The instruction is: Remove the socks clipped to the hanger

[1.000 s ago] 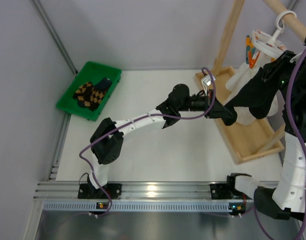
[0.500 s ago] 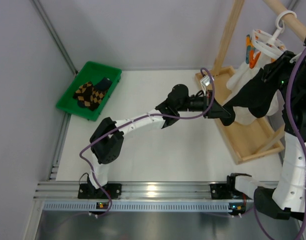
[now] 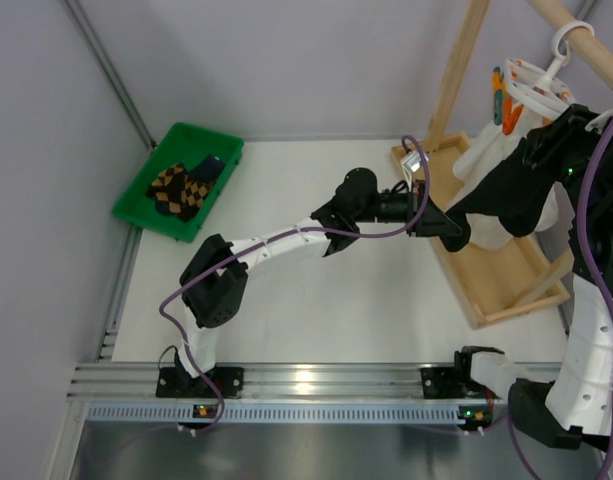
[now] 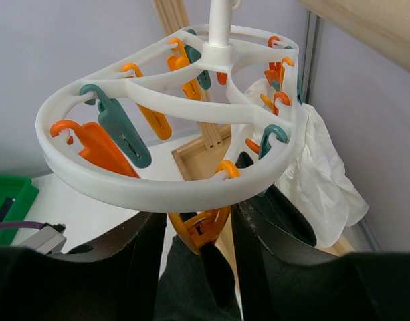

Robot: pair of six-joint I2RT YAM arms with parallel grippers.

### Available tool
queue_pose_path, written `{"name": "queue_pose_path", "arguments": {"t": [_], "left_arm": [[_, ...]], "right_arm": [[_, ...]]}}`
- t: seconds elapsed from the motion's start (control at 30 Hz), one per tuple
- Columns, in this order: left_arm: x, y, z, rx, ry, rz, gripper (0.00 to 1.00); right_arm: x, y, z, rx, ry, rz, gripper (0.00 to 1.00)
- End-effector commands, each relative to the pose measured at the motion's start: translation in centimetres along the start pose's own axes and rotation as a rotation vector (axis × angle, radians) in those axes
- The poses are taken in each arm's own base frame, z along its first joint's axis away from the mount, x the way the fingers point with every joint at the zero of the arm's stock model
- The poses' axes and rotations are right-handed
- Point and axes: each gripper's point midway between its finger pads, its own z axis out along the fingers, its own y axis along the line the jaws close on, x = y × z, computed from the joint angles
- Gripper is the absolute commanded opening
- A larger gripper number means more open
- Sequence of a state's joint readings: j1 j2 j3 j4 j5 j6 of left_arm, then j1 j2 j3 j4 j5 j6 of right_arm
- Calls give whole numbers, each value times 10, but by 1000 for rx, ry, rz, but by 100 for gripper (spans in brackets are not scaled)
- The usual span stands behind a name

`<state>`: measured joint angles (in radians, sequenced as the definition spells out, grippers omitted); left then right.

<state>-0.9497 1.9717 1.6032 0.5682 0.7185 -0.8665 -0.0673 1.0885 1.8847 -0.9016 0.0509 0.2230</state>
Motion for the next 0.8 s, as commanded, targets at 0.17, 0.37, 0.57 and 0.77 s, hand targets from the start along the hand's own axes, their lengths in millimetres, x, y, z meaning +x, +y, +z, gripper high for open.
{"name": "queue_pose_path", "arguments": {"t": [0.17, 0.37, 0.57, 0.77], "left_arm": [[-18, -26, -5, 58, -26, 50, 0], [-17, -25, -6, 58, -23, 48, 0], [-15, -22, -5, 52, -21, 43, 0], [-11, -13, -5, 39, -17, 27, 0]], "right_arm": [[-20, 8, -9, -41, -80, -19, 35], [-20, 7, -7, -34, -85, -17, 14], [-15, 6, -2, -23, -61, -9, 0], [-16, 5, 0, -11, -55, 3, 0]]}}
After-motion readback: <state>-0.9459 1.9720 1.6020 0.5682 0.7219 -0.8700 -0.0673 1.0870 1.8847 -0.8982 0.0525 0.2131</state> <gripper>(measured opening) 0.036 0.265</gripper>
